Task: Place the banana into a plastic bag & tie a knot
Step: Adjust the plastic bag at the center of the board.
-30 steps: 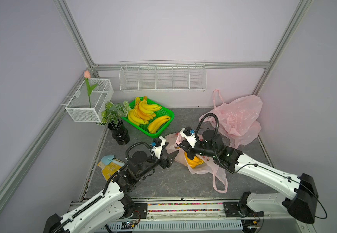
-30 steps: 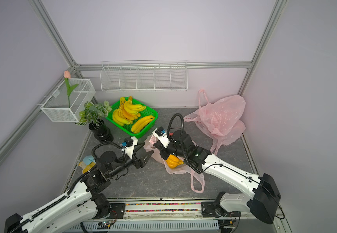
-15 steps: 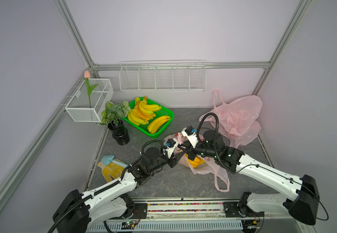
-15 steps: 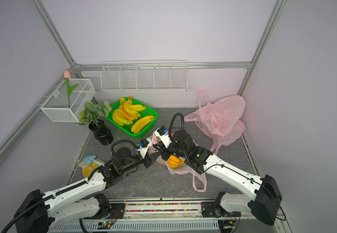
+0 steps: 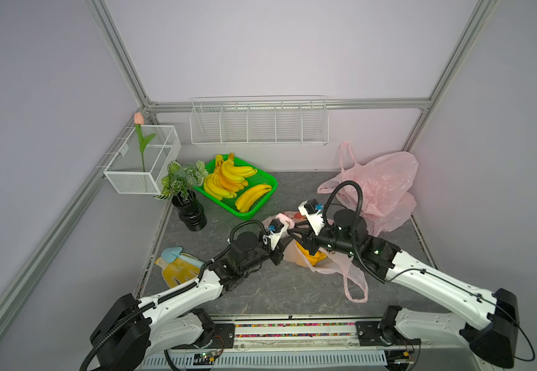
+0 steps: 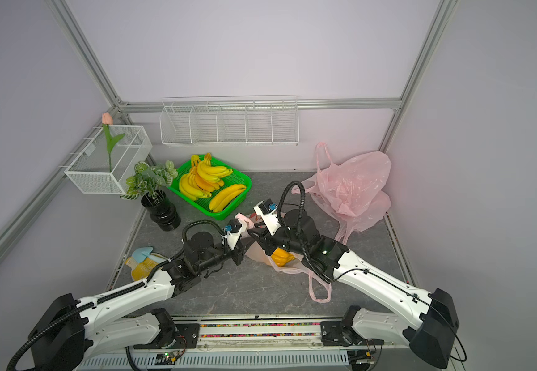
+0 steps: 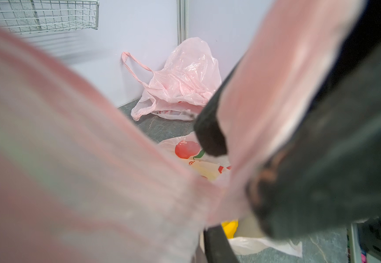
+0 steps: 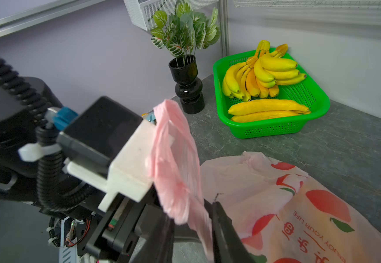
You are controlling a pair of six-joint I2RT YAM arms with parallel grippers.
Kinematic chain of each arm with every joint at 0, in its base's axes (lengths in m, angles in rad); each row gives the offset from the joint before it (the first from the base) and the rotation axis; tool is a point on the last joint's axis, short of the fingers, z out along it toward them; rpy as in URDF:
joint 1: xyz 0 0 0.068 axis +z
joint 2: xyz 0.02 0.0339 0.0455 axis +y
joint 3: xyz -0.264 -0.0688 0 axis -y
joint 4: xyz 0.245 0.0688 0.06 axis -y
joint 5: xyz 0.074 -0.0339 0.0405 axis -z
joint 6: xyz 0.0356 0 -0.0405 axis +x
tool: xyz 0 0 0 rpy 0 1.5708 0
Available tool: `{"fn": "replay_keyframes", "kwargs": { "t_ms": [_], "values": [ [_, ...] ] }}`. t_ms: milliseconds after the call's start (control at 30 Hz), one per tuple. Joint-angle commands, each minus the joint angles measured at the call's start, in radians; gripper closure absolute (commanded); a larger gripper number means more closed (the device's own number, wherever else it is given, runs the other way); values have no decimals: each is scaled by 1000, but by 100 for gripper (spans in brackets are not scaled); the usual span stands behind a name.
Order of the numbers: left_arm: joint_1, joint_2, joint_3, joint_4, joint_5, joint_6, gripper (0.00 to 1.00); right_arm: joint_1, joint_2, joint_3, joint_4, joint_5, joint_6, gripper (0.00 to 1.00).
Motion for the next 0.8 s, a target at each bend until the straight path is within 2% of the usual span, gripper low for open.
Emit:
{"fn": "replay_keyframes", "kwargs": {
  "t_ms": [0, 367, 600, 667, 767],
  "values": [
    [-2, -15, 25, -4, 11, 12, 84, 7, -24, -9, -14, 25, -19, 69],
    [-2, -7, 38, -31, 62, 10, 84, 19, 15, 23, -4, 6, -19, 67],
    [-2, -22, 30, -51, 45, 14, 84, 21, -2, 35, -26, 24, -26, 90],
    [-2, -44, 17, -49, 4, 10, 78, 22, -16, 42, -52, 38, -29, 93],
    [-2, -129, -32, -14, -65, 0, 66, 21, -46, 52, -90, 59, -29, 93]
  ]
}}
